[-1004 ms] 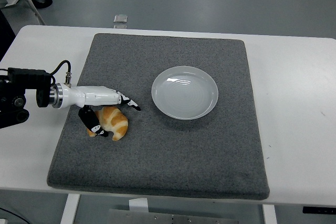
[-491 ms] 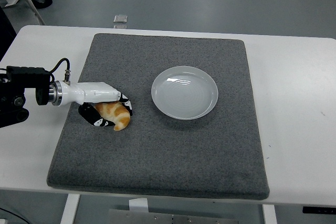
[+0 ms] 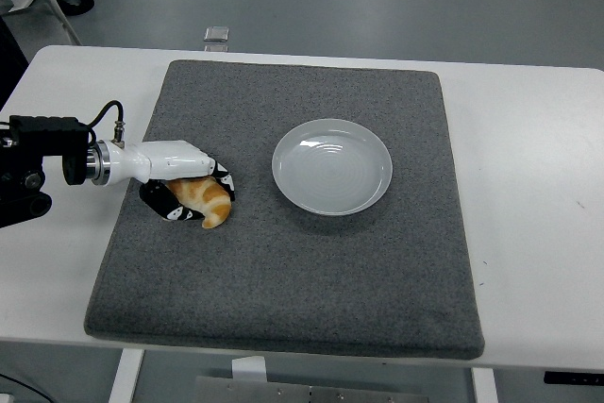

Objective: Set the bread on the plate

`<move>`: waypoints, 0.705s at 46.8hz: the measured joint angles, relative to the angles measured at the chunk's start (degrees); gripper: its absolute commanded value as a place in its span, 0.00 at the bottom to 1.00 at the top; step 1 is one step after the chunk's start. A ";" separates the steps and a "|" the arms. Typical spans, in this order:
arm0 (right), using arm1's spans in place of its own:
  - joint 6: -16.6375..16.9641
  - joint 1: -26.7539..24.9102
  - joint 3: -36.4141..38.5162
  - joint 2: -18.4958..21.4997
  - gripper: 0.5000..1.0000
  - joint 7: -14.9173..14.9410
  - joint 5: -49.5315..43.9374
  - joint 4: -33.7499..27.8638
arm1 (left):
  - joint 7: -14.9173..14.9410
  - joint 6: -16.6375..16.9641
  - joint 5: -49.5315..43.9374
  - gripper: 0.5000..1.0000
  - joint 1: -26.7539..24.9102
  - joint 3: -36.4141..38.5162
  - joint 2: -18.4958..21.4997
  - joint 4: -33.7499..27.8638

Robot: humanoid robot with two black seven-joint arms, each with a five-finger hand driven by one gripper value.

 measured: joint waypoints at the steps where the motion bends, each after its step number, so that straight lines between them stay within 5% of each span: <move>1: 0.00 0.00 0.00 0.00 0.86 0.00 0.00 -0.01 | 0.00 0.13 0.00 0.00 -0.08 -0.11 0.00 0.00; 33: 0.00 -0.01 0.00 0.00 0.86 0.00 0.00 -0.02 | -0.10 -1.75 -2.35 0.00 -13.32 -11.68 0.95 -0.03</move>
